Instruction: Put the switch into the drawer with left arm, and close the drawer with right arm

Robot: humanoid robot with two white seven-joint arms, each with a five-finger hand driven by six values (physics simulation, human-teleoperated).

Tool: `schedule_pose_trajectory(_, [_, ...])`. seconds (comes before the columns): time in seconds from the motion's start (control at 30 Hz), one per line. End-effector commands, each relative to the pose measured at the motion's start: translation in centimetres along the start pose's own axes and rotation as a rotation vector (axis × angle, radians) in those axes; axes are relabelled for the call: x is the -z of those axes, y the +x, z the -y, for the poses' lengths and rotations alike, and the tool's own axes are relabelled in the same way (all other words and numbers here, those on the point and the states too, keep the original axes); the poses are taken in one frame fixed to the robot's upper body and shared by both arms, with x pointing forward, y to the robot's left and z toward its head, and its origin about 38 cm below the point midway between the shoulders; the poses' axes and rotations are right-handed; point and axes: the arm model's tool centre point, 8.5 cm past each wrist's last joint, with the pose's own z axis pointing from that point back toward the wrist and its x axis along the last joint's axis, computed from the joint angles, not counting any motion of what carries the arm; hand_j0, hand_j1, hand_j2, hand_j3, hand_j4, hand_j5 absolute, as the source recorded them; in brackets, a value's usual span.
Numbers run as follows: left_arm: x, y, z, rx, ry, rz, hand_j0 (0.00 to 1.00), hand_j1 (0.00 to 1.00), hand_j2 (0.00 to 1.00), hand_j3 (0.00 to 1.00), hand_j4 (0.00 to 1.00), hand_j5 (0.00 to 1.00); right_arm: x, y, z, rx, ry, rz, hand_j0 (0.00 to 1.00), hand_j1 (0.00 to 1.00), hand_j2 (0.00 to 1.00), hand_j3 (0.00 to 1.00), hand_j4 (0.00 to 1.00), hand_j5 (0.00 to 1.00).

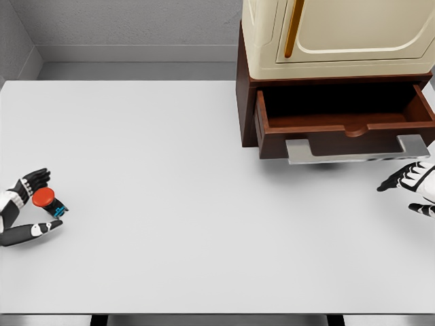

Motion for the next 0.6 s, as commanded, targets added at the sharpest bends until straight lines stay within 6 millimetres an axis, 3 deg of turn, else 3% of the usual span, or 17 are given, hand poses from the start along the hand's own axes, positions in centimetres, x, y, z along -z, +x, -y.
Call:
schedule_pose_trajectory(0.0, [-0.01, -0.02, 0.05, -0.002, -0.002, -0.001, 0.76, 0.76, 0.76, 0.76, 0.76, 0.76, -0.02, -0.04, 0.04, 0.005, -0.002, -0.001, 0.73, 0.73, 0.73, 0.73, 0.73, 0.73])
schedule_pose_trajectory(0.27, [-0.01, -0.04, 0.12, 0.000, -0.005, -0.002, 0.61, 0.61, 0.61, 0.61, 0.61, 0.61, 0.03, 0.06, 0.04, 0.005, -0.004, 0.002, 0.73, 0.73, 0.73, 0.73, 0.73, 0.73])
schedule_pose_trajectory(0.57, [-0.01, -0.08, 0.33, 0.021, -0.020, -0.005, 0.53, 0.53, 0.53, 0.53, 0.53, 0.53, 0.06, 0.11, 0.03, 0.006, -0.005, 0.003, 0.73, 0.73, 0.73, 0.73, 0.73, 0.73])
